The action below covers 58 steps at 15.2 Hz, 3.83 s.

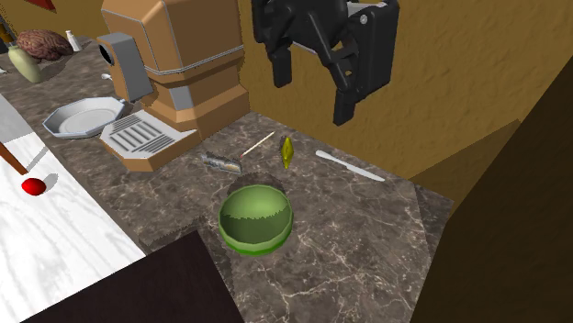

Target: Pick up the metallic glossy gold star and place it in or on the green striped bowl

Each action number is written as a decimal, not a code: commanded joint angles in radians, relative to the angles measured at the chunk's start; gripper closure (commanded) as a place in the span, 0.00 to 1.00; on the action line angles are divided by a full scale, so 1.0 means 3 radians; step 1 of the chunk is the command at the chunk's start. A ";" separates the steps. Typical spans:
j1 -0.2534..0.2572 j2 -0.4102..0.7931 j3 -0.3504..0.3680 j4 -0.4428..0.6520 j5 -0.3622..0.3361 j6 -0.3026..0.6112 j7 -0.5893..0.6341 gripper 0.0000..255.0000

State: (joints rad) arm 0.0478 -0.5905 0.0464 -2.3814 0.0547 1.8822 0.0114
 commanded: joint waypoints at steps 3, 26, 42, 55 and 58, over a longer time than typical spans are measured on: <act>0.0091 0.0410 0.0169 0.0069 0.0009 0.0320 0.0069 0.00; 0.0605 0.3114 0.0722 0.1458 -0.0876 0.1320 0.0710 0.00; 0.1163 0.4708 0.0601 0.2912 -0.1347 0.1260 0.0820 0.00; 0.1170 0.4817 0.0576 0.2932 -0.1373 0.1349 0.0833 1.00; 0.1170 0.4816 0.0576 0.2931 -0.1373 0.1349 0.0832 1.00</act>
State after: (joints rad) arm 0.3986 0.8542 0.2189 -1.5019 -0.3572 2.2869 0.2611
